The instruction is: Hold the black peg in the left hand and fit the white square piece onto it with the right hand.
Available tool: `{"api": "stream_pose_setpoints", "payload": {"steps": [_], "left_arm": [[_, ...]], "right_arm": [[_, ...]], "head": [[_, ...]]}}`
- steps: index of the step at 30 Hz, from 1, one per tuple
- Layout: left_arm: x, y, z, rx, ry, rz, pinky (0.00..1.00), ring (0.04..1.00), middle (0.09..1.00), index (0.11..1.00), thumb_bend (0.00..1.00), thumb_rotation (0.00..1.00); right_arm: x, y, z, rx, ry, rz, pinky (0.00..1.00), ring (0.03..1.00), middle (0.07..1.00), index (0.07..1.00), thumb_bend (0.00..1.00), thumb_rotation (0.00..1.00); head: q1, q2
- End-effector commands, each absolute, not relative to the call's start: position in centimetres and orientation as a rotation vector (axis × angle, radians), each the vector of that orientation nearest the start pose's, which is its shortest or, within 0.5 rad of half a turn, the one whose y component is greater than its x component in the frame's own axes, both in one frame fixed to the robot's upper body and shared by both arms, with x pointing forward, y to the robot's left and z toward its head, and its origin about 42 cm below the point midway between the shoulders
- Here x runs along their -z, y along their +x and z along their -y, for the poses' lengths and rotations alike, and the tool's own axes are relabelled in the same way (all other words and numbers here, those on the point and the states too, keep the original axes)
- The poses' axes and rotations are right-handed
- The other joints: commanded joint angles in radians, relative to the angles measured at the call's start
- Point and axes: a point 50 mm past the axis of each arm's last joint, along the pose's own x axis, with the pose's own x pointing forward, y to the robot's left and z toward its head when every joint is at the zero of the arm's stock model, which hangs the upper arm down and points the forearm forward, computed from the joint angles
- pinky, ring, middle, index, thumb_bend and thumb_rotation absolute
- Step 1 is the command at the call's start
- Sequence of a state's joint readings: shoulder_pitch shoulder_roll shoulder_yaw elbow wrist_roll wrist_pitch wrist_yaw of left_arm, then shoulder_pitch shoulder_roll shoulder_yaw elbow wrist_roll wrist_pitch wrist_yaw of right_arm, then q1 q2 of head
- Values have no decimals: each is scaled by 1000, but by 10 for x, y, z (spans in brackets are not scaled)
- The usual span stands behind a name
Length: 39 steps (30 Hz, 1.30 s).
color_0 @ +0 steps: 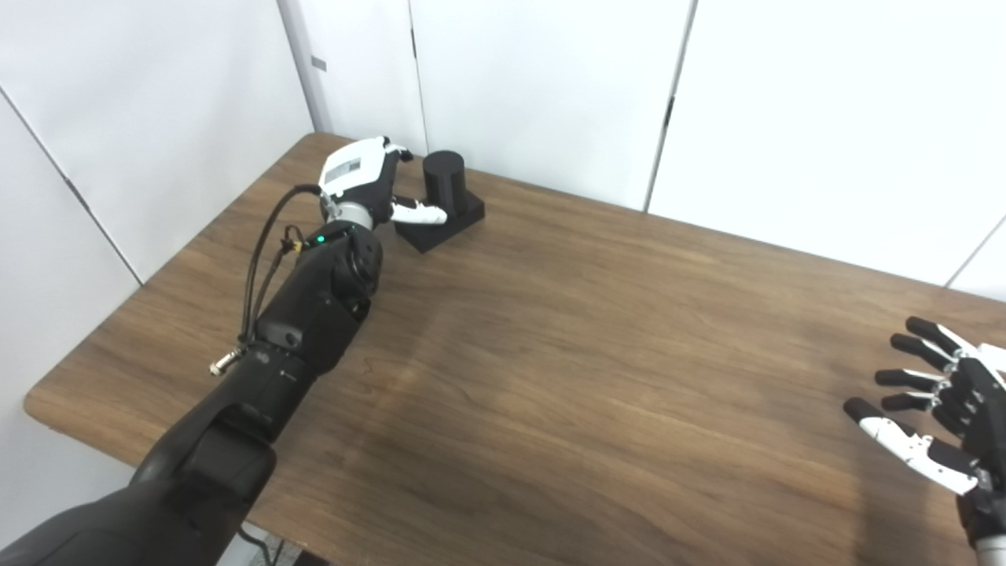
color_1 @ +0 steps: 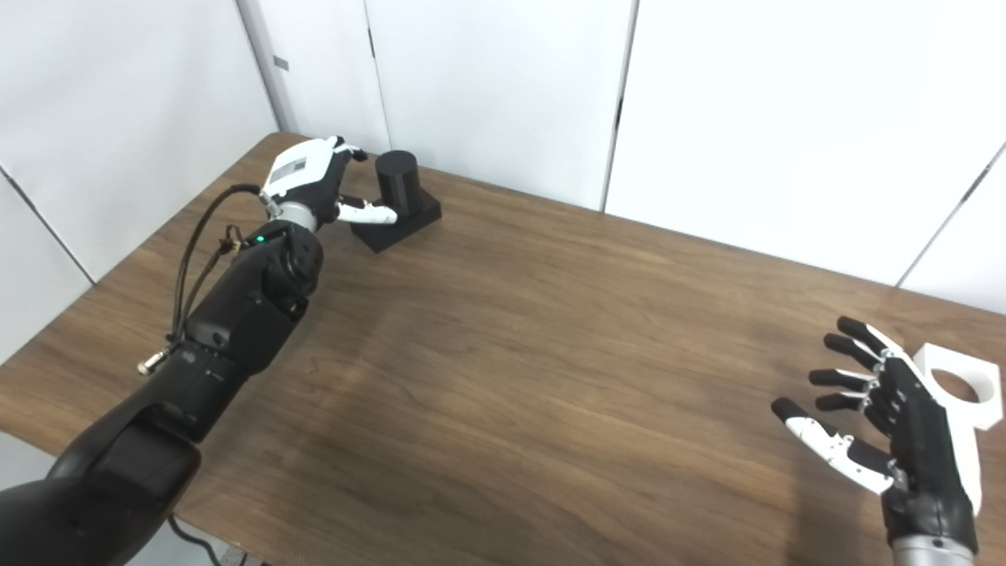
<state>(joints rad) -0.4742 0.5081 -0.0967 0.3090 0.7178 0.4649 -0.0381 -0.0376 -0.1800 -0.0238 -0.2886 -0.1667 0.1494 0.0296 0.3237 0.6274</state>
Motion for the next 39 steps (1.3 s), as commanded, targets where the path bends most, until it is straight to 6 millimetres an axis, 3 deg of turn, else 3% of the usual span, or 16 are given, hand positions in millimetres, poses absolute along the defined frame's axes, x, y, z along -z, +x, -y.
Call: {"api": "stream_pose_setpoints", "payload": {"steps": [1,18,39], "left_arm": [[-230,437,-380,-361,1211,-190,894,1000,990,843,955,462],[-209,445,-373,-331,1181,-266,907,1000,990,855,949,442],[-199,455,-377,-329,1216,-308,903,1000,980,862,897,399]], "right_arm": [[-201,290,260,23,-351,273,512,626,773,799,519,0],[-199,290,263,23,-356,262,522,632,774,781,497,0],[-199,287,264,25,-360,259,535,633,769,769,511,0]], "head": [[0,0],[7,15],[-3,20]]}}
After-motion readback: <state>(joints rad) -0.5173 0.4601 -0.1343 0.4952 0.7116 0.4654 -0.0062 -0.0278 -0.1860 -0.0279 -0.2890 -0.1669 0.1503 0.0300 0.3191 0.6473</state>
